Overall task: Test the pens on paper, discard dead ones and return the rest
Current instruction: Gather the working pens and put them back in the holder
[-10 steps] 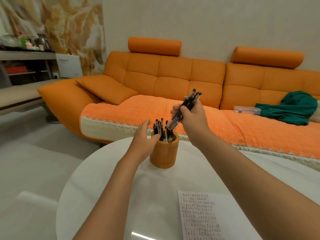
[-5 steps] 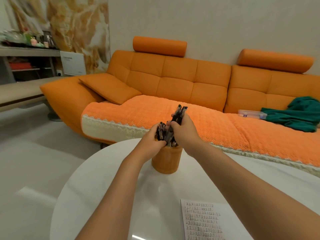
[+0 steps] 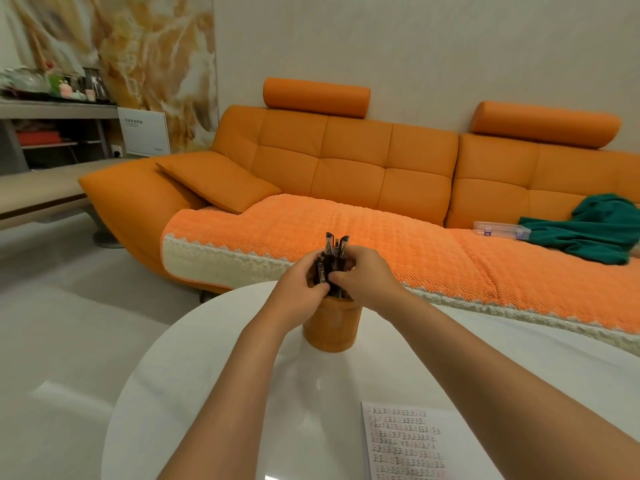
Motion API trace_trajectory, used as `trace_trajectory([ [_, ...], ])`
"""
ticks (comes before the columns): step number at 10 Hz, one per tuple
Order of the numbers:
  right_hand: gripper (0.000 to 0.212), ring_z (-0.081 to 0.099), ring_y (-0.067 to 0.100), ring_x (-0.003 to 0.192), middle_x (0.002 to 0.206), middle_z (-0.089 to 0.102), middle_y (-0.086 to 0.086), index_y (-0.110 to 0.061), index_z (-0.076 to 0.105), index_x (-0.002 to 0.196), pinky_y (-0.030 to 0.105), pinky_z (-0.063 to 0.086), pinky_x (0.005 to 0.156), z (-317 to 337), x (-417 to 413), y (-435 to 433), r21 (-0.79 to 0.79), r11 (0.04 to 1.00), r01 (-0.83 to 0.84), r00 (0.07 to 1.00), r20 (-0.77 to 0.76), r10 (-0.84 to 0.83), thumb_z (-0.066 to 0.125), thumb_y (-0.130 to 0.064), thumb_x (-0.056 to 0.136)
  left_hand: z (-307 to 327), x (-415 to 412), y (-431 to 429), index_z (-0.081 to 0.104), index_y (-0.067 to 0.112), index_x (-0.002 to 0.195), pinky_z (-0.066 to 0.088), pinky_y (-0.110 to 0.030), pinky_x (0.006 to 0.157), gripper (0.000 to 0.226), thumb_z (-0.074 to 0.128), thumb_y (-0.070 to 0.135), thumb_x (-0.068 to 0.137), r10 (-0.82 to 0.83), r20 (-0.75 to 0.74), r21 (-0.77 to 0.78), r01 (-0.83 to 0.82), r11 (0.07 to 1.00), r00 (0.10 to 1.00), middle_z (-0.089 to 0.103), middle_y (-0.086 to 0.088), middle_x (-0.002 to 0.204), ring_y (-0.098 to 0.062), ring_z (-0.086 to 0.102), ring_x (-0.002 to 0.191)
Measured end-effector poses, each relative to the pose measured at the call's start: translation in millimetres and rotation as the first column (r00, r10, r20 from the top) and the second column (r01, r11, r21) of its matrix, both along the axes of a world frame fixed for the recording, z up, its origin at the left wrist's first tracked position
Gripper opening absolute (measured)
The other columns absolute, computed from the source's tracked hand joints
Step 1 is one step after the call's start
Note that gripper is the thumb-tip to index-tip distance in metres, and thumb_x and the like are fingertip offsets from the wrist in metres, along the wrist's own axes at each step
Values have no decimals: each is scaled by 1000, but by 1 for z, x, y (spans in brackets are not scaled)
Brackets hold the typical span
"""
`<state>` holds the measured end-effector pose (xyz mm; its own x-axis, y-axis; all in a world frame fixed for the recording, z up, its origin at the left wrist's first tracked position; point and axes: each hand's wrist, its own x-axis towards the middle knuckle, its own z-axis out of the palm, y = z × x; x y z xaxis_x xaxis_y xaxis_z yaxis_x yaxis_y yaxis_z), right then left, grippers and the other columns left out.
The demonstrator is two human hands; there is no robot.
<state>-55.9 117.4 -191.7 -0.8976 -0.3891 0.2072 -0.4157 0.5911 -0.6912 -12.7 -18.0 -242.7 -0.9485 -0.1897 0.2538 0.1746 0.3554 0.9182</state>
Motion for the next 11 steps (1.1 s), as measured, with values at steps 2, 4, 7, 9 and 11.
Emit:
trace_trajectory([
  [2,58,52,22,117,130,52,-1,-33,34,152,41,48,97,3,0,4,-46,996,-70,981,-186,60,57,-31,99,1,1,1,42,32,150,47,-29,105,64,60,3,96,4,-22,5,-4,1000,1000,57,11,139,-7,53,128],
  [4,48,24,22,143,159,32,-6,-30,33,154,46,22,114,-17,4,2,295,956,12,944,-319,86,35,-35,106,1,4,3,45,34,147,52,-31,101,59,67,20,95,50,-80,43,-47,998,996,61,17,130,-5,56,123],
  [7,54,19,16,151,165,19,-7,-27,27,156,42,19,120,-16,12,2,363,929,-63,868,-441,231,40,-28,104,-3,6,2,23,43,155,40,-43,114,68,56,21,99,12,-41,-39,-14,999,999,38,15,156,-9,37,143],
  [9,63,13,18,153,167,10,-6,-29,20,158,46,15,121,-22,8,1,414,907,-78,894,-373,247,44,-20,100,-5,8,-1,21,41,156,37,-47,116,73,55,16,96,16,-5,-65,-16,998,1000,34,12,158,-11,32,145],
  [11,67,12,12,152,166,10,-15,-36,21,157,38,19,122,0,18,15,122,971,-204,937,-264,229,53,-22,100,2,18,-4,18,32,158,34,-50,116,72,59,30,98,92,-1,-115,-92,989,996,26,10,162,-12,28,147],
])
